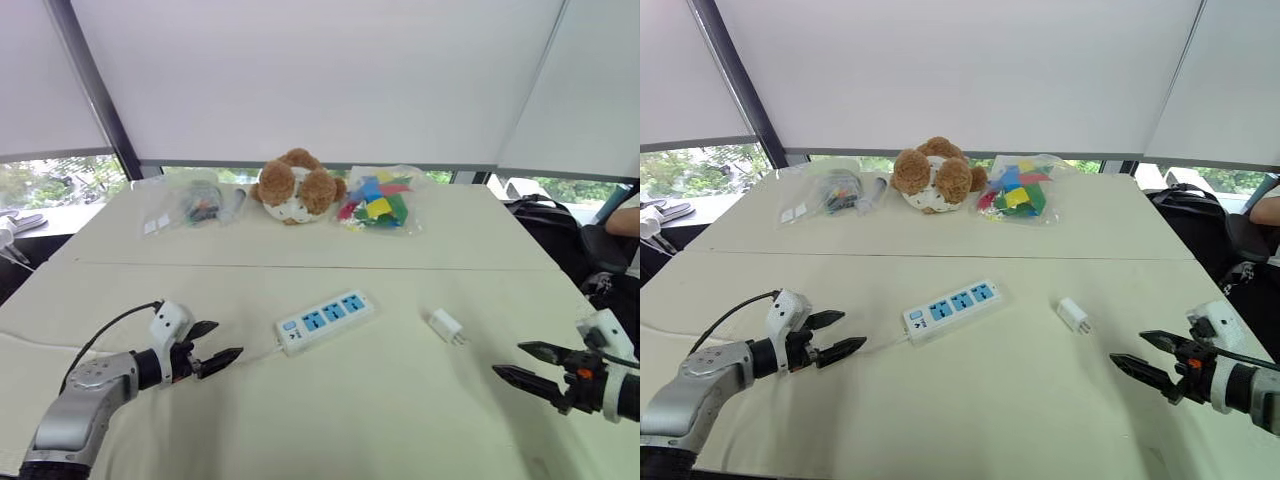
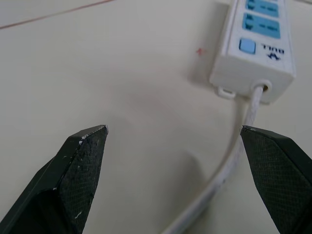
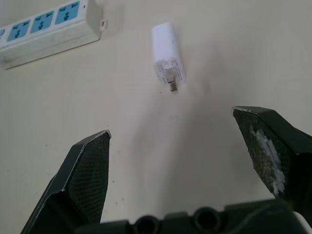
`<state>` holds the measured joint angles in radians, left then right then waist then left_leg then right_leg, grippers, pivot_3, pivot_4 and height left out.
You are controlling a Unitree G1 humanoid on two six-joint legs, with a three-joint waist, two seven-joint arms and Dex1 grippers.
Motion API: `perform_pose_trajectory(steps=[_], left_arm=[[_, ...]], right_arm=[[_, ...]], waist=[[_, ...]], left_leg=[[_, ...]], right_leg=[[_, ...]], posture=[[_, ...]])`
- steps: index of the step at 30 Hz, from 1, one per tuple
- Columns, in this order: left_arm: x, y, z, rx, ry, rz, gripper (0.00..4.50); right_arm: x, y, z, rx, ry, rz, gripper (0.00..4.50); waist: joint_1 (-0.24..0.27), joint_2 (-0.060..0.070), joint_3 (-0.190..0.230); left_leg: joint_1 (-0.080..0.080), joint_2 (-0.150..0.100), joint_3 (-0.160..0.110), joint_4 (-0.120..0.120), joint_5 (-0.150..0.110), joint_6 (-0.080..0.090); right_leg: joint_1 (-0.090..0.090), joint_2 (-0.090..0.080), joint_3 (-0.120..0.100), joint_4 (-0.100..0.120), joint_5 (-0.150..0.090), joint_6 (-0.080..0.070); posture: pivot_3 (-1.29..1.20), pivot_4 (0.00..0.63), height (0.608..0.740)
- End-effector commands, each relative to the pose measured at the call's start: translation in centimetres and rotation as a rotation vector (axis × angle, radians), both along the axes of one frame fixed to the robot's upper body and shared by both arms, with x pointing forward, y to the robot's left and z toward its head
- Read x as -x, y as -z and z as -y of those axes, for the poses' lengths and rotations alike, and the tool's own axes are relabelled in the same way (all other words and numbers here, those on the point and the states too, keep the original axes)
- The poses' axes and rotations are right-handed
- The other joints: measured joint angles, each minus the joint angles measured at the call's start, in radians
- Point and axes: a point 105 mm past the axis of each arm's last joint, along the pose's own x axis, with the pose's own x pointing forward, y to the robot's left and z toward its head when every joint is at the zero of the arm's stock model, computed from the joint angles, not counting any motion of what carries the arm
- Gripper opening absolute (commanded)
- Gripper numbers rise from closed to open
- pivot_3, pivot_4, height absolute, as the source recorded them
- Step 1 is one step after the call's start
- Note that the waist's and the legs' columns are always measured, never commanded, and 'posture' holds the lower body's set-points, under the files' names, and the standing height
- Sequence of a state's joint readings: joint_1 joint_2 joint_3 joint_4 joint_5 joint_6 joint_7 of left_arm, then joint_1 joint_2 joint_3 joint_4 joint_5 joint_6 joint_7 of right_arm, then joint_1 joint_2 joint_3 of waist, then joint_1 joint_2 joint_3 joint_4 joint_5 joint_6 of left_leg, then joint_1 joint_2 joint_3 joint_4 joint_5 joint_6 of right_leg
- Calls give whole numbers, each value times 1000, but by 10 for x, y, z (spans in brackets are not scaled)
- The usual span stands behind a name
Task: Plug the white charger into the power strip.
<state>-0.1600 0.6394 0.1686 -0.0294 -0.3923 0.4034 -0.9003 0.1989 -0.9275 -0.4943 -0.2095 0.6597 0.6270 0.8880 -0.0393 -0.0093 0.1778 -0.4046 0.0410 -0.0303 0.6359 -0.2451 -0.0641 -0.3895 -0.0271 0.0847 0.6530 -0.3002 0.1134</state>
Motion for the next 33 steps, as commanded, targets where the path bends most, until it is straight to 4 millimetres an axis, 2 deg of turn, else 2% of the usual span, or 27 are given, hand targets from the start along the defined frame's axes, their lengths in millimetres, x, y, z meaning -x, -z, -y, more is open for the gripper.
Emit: perform_pose_trajectory(steps=[1,23,26,28,33], left_arm=[[-2,-9,0,-9,5,42,4484],[-22,-21,-8,-12,-32,80,4484],[-24,-23,0,-16,35,85,4484],[-21,-23,14,-27,130,92,4484],[-14,-18,48,-31,335,114,4484]], right_arm=[[-3,-4,-3,10,-8,30,4368],[-5,5,-1,36,16,46,4368],[-3,5,-1,25,2,25,4368],[-7,-1,-5,37,-18,29,4368],[-15,-30,-42,-33,-167,44,4368]], waist=[[0,0,0],[1,0,0],[2,0,0],[3,0,0],[-3,0,0]], left_leg=[[0,0,0,0,0,0],[0,0,0,0,0,0],[0,0,0,0,0,0],[0,0,0,1,0,0],[0,0,0,1,0,0]], right_leg=[[0,0,0,0,0,0],[0,0,0,0,0,0],[0,0,0,0,0,0],[0,0,0,0,0,0],[0,0,0,0,0,0]], posture=[[0,150,739],[0,150,739],[0,150,739],[0,150,739],[0,150,739]])
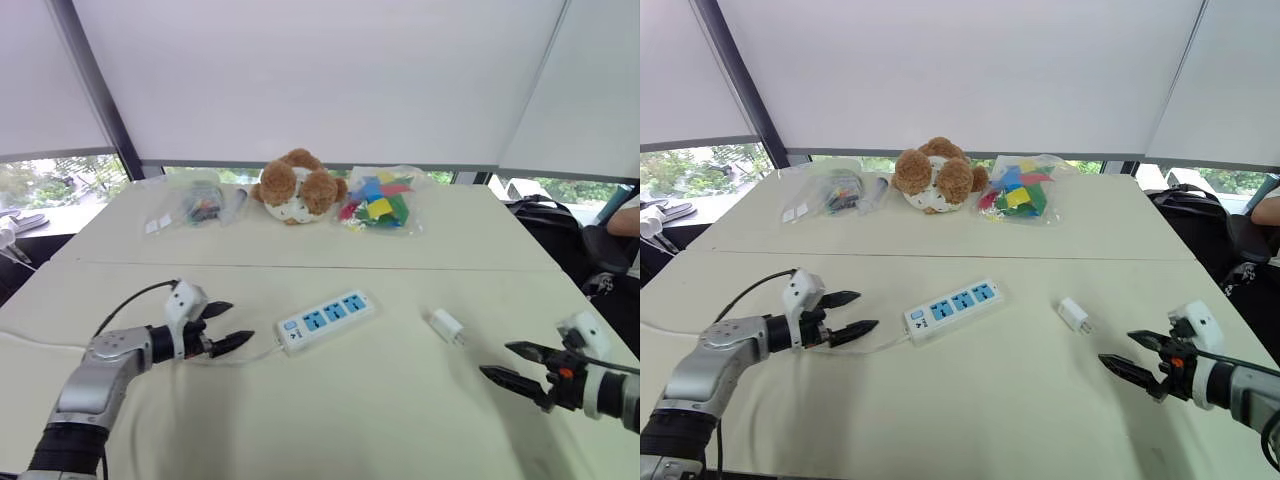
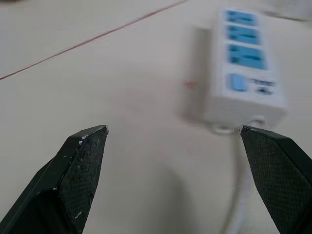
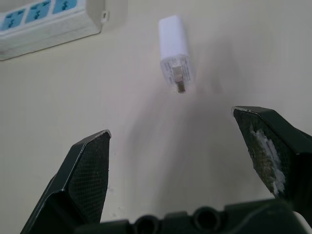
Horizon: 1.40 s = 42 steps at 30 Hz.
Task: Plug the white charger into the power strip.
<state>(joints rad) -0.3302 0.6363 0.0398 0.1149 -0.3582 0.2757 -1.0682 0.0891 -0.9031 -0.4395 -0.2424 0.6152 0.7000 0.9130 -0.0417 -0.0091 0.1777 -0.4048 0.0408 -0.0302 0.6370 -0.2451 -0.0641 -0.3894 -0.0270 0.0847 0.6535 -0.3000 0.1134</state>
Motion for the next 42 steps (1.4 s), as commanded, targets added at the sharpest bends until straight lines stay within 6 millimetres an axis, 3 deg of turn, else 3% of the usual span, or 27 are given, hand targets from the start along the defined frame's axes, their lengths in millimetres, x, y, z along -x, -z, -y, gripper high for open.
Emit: perform_pose_trajectory(steps=[1,12,21,24,25,30,34,37,40,42], left_arm=[[-1,-5,20,11,100,63,4484],[-5,23,47,62,135,62,4484],[-18,29,60,94,152,80,4484],[-19,33,65,96,168,80,3601],[-19,34,66,96,171,80,3036],[-20,36,74,82,205,80,2915],[-15,36,82,17,334,72,2915],[-8,41,81,-85,458,35,2915],[-2,46,80,-177,588,-20,2915],[-1,48,81,-216,640,-25,2915]], right_arm=[[-3,-29,-28,-44,-118,45,4368],[5,-48,-78,-46,-275,31,4368],[9,-47,-92,-51,-313,8,4368],[10,-44,-91,-39,-314,-7,4500],[11,-43,-90,-35,-313,-10,4500],[12,-43,-85,-19,-303,-19,4500],[11,-45,-70,26,-271,-39,4500],[6,-48,-44,106,-218,-69,4500],[-23,-55,2,267,-40,-86,4500],[-37,-61,11,305,6,-107,4500]], waist=[[0,0,0],[8,0,0],[29,0,0],[32,0,0],[32,0,0],[34,0,0],[42,0,0],[48,0,0],[44,0,-1],[32,1,-1]], left_leg=[[0,0,0,0,0,0],[-2,0,-2,3,0,0],[-4,0,-2,8,-1,2],[-4,0,-2,9,-1,2],[-4,0,-2,9,-1,2],[-4,0,-2,10,-1,3],[-4,-1,-2,10,-1,3],[-4,-1,-2,10,-1,3],[-4,-1,-1,10,-2,3],[-4,-1,0,10,-2,3]], right_leg=[[0,0,0,0,0,0],[0,0,-1,0,0,0],[0,0,-2,1,0,0],[0,0,-2,1,0,0],[1,0,-2,1,0,1],[1,0,-2,1,0,1],[1,0,-2,1,0,1],[1,-1,-2,0,0,1],[1,-1,-1,0,0,1],[1,-1,-1,0,0,0]], posture=[[0,150,739],[0,150,739],[0,150,739],[0,150,739],[0,150,739],[0,150,739],[0,150,739],[0,150,739],[0,150,739],[0,150,739]])
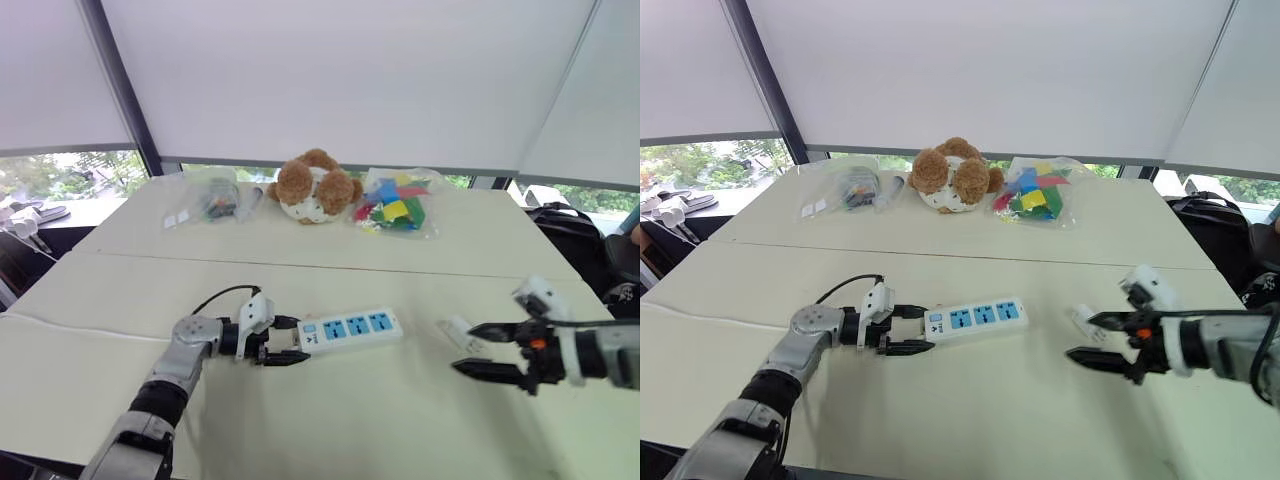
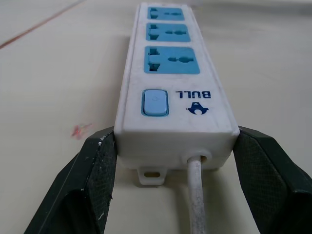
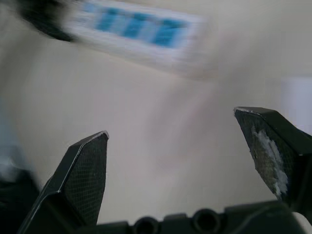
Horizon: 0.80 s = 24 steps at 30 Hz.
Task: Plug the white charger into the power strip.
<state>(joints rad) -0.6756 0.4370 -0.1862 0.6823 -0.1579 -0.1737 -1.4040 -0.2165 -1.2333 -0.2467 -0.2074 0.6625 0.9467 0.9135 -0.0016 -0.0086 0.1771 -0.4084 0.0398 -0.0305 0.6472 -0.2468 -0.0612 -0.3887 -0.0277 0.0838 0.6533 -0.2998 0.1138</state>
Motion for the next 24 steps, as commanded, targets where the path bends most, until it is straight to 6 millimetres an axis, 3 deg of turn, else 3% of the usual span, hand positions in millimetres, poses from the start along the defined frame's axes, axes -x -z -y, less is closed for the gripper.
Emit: perform_pose_trajectory(steps=[1,5,15,24], left_arm=[[17,21,10,-123,168,-53,2915],[19,28,16,-179,223,-55,2915],[21,38,37,-123,215,-70,2915],[19,40,49,-63,164,-73,2915]], right_arm=[[-18,-13,10,78,34,-9,4500],[-37,-15,14,186,58,-113,4500],[-79,-18,5,223,58,-402,4500],[-81,9,11,336,47,-573,4500]], waist=[[-12,1,0],[-13,3,-1],[21,6,-2],[47,10,-4]], left_leg=[[0,0,0,-1,0,0],[0,1,0,-1,-3,5],[-2,-2,1,1,-5,9],[-3,-6,0,5,-5,8]], right_leg=[[-1,0,0,0,0,0],[-1,1,0,0,0,0],[-1,-2,0,-3,-1,1],[2,-5,0,-1,-1,2]], posture=[[0,150,739],[0,150,739],[0,150,739],[0,150,739]])
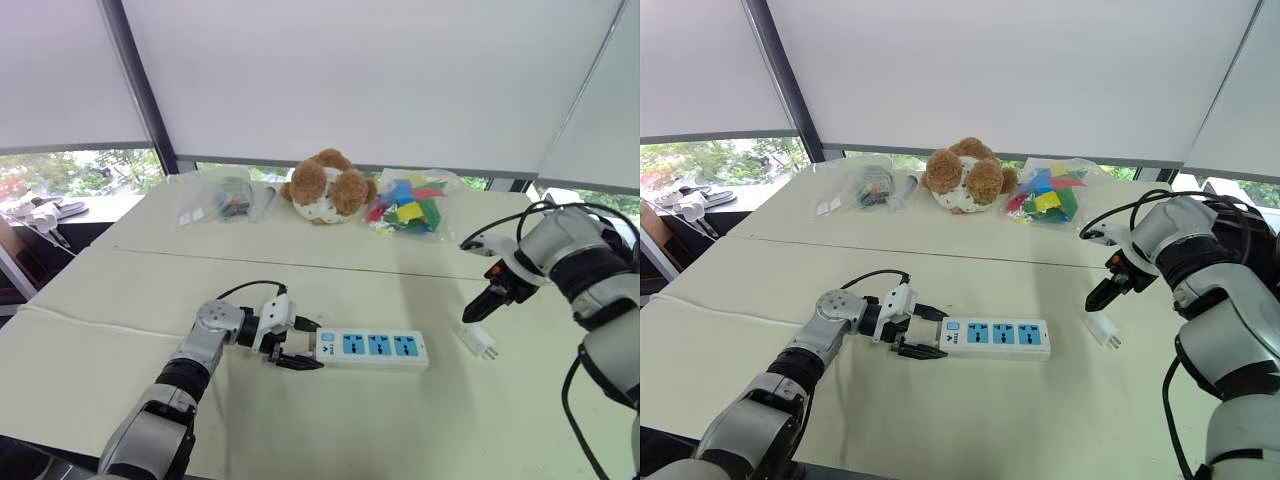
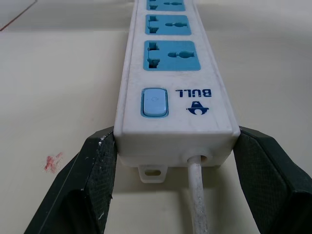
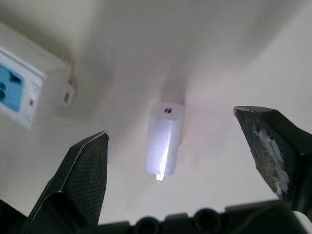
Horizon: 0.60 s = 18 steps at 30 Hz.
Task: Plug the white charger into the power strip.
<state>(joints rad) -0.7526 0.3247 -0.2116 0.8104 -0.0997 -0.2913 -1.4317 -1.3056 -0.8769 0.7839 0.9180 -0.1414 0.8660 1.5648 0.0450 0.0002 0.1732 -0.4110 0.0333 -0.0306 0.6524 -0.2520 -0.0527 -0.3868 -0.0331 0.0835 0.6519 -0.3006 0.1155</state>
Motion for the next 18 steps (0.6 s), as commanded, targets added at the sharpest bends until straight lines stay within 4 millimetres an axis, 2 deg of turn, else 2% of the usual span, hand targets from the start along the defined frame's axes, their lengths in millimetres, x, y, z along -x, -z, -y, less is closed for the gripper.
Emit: perform_pose_trajectory(steps=[1,7,16,17,18], left_arm=[[19,37,14,-72,39,-108,2915],[21,41,17,-64,29,-116,2915],[24,45,24,-42,18,-121,2915],[25,46,25,-41,17,-121,2915],[25,47,25,-41,16,-122,2915]], right_arm=[[1,-2,9,35,17,-9,4500],[1,14,9,56,11,-49,4500],[2,32,9,88,2,-97,4500],[2,35,10,93,1,-106,3999],[3,36,11,97,-2,-111,3723]], waist=[[0,1,-1],[-1,8,-5],[0,8,-5],[1,8,-5],[0,8,-5]], left_leg=[[0,-1,0,0,0,0],[0,-2,0,2,0,0],[0,-3,-1,4,0,0],[0,-3,-2,5,0,0],[0,-3,-3,5,0,0]], right_leg=[[0,-1,0,0,0,0],[2,-1,0,0,0,0],[4,-2,0,0,0,0],[5,-2,0,0,0,0],[6,-2,0,0,0,0]], posture=[[0,150,739],[0,150,739],[0,150,739],[0,150,739],[0,150,739]])
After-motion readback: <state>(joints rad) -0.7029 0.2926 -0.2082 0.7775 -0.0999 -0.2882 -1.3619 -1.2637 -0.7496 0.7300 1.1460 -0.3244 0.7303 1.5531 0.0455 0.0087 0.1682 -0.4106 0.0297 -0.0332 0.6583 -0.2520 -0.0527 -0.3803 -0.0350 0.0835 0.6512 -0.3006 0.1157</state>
